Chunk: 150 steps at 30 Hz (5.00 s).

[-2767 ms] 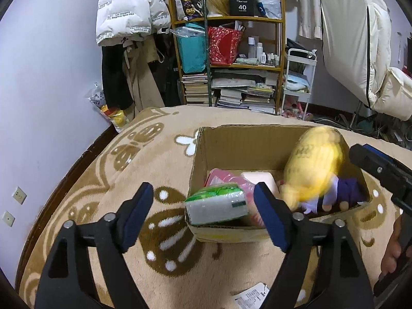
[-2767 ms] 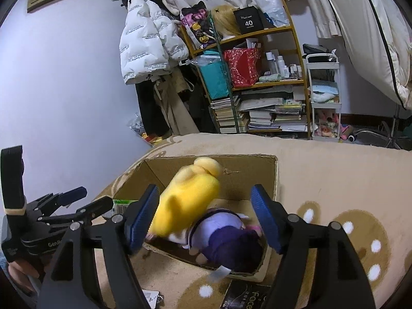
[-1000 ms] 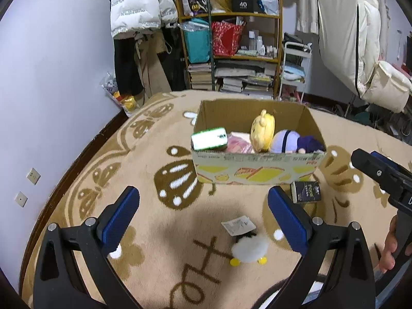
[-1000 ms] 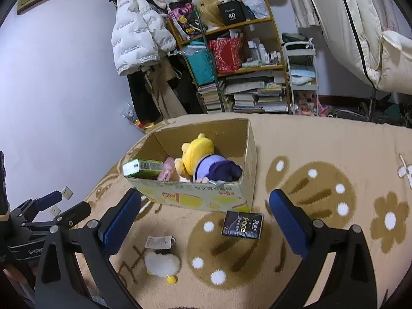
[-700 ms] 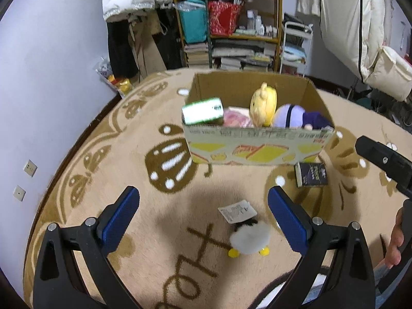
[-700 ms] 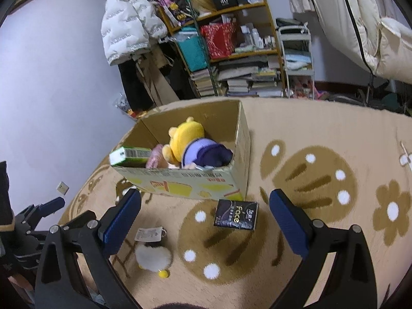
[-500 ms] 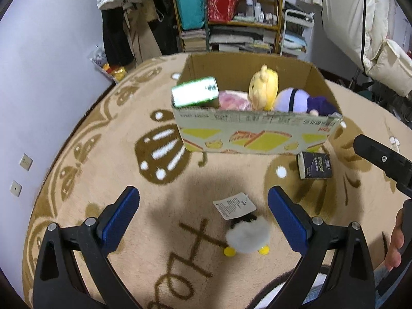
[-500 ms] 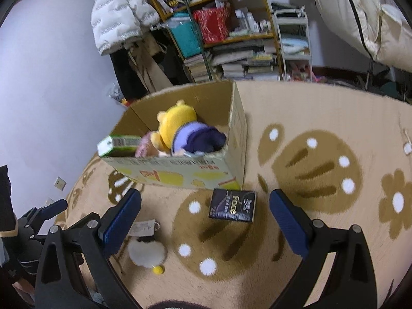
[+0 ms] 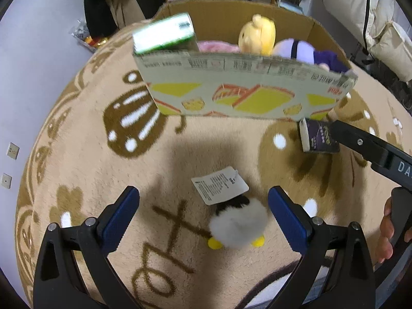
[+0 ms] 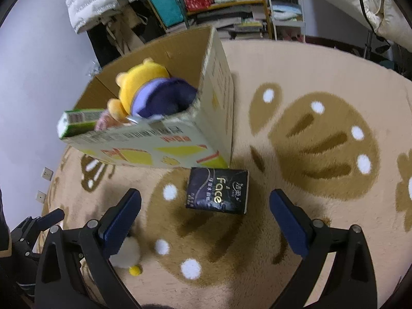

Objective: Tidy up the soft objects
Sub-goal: 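Lower left tool onto white penguin plush while right tool approaches black Face pack, then grasp the penguin plush with left tool while right tool grasps Face pack, then carry the penguin with left tool while right tool carries Face pack over box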

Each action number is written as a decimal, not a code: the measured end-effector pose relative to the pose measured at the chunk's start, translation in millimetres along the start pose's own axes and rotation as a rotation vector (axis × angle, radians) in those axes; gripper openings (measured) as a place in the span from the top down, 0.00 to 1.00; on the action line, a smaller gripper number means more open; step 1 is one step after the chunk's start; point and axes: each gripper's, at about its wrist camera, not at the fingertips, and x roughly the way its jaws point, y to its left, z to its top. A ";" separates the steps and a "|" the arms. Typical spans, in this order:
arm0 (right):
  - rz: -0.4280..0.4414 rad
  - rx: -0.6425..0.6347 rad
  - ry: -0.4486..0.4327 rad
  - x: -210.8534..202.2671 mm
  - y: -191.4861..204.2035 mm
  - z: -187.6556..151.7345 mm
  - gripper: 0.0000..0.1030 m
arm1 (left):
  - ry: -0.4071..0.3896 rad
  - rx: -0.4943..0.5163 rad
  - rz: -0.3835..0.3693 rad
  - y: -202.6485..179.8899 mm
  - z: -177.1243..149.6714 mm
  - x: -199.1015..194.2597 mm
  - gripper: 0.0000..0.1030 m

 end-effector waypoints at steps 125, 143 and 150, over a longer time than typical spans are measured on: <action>0.039 -0.344 -0.466 -74.0 79.0 49.4 0.33 | -0.578 0.057 0.049 16.7 109.5 -87.6 0.69; 0.074 -0.252 -0.392 -34.5 46.1 70.0 0.33 | -0.477 0.074 0.020 6.4 132.0 -40.8 0.68; 0.072 -0.262 -0.395 -34.5 46.7 71.1 0.33 | -0.458 0.092 0.012 -1.6 129.2 -34.2 0.67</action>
